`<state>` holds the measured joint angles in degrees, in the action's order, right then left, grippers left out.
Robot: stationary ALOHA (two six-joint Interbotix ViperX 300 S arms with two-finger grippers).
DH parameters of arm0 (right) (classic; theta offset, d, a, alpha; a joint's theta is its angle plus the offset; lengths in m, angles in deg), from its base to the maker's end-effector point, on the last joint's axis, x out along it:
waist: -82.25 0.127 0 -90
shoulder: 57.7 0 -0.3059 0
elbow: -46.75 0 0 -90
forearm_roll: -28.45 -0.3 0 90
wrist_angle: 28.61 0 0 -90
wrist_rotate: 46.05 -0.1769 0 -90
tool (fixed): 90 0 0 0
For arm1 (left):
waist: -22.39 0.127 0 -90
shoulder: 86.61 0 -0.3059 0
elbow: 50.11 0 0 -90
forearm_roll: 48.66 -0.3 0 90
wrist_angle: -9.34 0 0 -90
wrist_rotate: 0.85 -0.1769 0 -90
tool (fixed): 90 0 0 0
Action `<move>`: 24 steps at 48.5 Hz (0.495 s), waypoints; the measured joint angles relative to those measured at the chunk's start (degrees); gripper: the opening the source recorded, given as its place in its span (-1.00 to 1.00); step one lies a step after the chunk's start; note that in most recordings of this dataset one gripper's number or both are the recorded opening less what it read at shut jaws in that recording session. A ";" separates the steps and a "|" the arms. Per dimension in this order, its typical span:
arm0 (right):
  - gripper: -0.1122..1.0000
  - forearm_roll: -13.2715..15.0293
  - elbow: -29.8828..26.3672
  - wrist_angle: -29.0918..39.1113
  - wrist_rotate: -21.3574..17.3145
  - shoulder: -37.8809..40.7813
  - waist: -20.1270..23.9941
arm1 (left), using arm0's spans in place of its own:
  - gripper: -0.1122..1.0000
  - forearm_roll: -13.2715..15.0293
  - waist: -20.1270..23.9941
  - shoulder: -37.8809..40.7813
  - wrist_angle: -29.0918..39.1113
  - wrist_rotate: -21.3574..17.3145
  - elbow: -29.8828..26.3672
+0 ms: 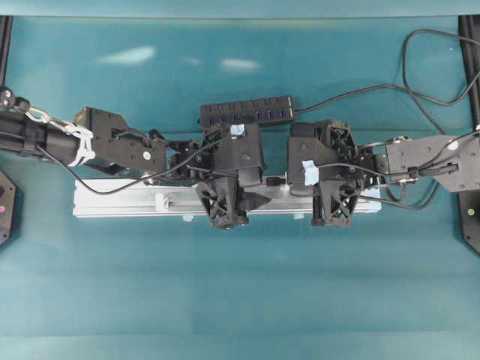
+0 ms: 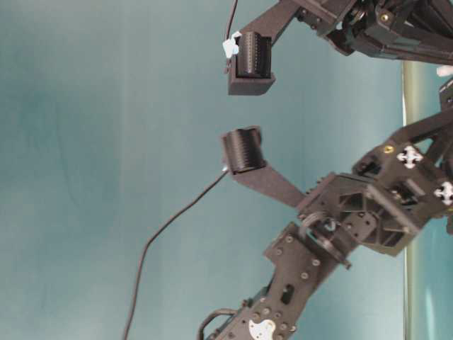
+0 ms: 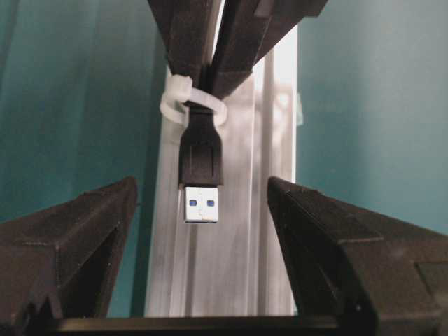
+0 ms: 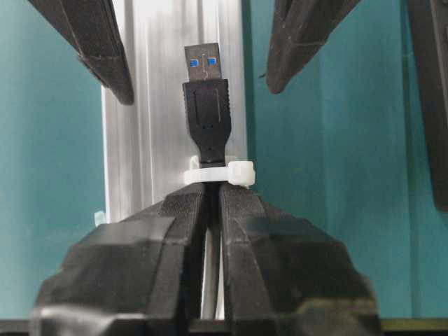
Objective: Pass the USB cable through three rings with both arms.
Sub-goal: 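Bring the left gripper in and grasp the plug past the ring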
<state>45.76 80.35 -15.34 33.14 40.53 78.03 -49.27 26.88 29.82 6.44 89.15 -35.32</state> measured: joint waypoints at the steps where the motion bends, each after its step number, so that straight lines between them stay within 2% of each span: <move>1: -0.95 0.00 0.00 0.00 0.00 0.00 0.00 | 0.63 0.00 0.00 0.00 -0.09 0.00 0.00; 24: -0.95 -0.09 0.00 -0.09 0.00 0.00 0.00 | 0.60 0.09 1.32 1.58 -2.72 0.00 -1.05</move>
<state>45.68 80.35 -15.43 33.14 40.53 78.03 -49.18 28.20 31.41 3.71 89.15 -36.37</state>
